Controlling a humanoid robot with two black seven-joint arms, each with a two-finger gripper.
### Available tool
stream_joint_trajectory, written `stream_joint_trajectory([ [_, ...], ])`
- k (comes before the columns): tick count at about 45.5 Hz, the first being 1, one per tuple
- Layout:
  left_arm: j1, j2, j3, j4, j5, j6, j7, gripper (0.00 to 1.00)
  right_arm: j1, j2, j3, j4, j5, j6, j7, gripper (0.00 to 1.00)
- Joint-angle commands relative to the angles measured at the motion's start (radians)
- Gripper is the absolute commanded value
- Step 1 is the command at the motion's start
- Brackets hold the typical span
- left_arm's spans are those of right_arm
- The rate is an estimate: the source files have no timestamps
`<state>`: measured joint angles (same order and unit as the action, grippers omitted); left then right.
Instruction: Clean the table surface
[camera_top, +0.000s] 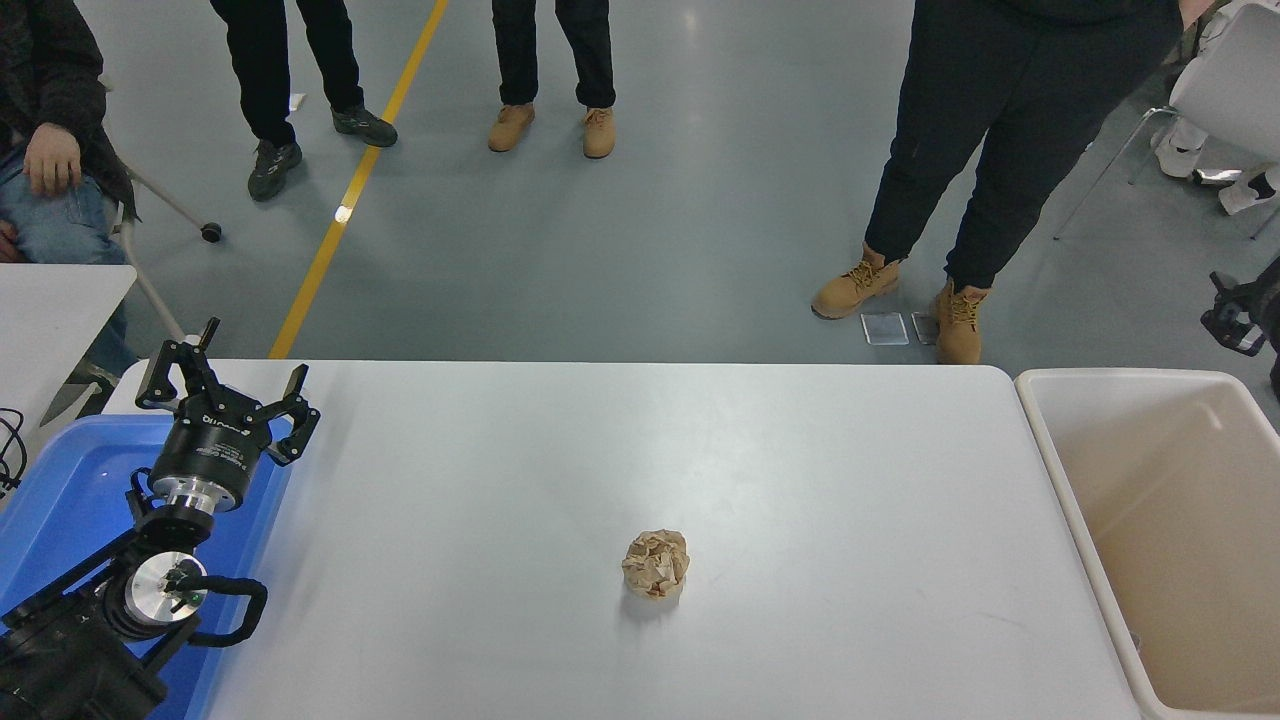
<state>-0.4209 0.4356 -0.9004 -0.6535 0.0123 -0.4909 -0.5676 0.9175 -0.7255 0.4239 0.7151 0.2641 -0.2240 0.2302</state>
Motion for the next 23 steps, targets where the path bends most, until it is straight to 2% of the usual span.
stream_joint_trajectory([
  [1,0.001,0.000,0.000,0.000,0.000,0.000,0.000,0.99,-0.008,0.067,0.072,0.007,0.012,-0.015,0.017,0.99],
  [23,-0.001,0.000,0.000,0.000,0.000,0.000,0.000,0.99,-0.129,0.207,0.125,0.001,-0.117,-0.006,0.138,0.99],
])
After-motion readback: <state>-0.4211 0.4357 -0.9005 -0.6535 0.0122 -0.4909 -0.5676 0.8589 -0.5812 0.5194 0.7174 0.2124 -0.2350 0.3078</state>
